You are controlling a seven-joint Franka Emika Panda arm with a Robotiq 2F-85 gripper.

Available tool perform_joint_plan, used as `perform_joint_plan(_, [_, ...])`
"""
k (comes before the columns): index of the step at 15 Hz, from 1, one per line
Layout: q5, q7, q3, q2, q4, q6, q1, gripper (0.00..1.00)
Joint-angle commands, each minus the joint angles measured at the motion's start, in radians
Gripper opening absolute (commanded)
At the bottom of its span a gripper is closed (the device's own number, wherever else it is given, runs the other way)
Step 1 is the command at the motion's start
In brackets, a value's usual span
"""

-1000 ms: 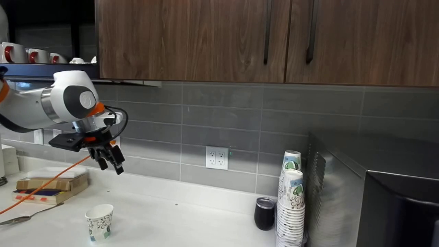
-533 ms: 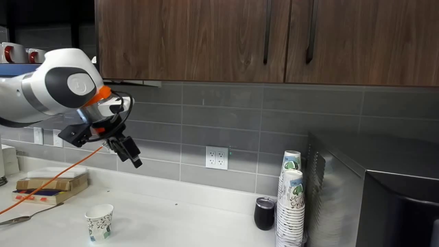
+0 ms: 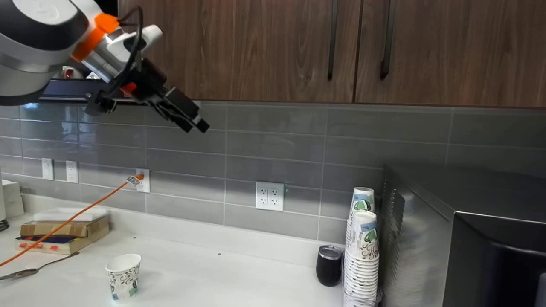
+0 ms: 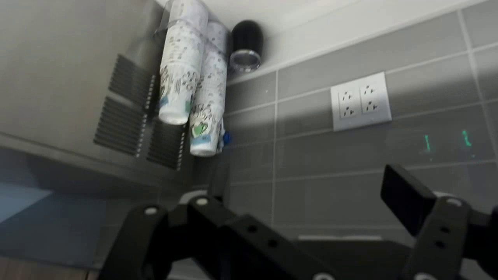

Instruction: Partially open the cabinet's left door, then close it

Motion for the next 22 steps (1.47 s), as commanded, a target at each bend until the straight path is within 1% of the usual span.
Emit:
perform_joint_plan(1, [-0.054,-0.064,0.022,-0.075,0.072,-0.015,-0.094,1.00])
perform_joint_plan(4, [-0.084,-0.071,0.029,-0.092,0.140,0.000,-0.179,1.00])
perform_joint_plan(6, [-0.099,-0.050,0.027,-0.073,0.194,0.011,-0.233,1.00])
perform_joint_plan(10, [-0.139,0.012,0.001,-0.008,0.272,0.070,-0.303,1.00])
perform_joint_plan(13, [-0.161,0.055,0.015,0.046,0.322,0.132,-0.439,1.00])
perform_joint_plan(16, [-0.152,0.073,0.041,0.116,0.374,0.214,-0.577,1.00])
perform_joint_plan(19, [-0.135,0.078,0.077,0.193,0.422,0.301,-0.686,1.00])
perform_joint_plan(22, [-0.121,0.077,0.117,0.264,0.463,0.362,-0.767,1.00])
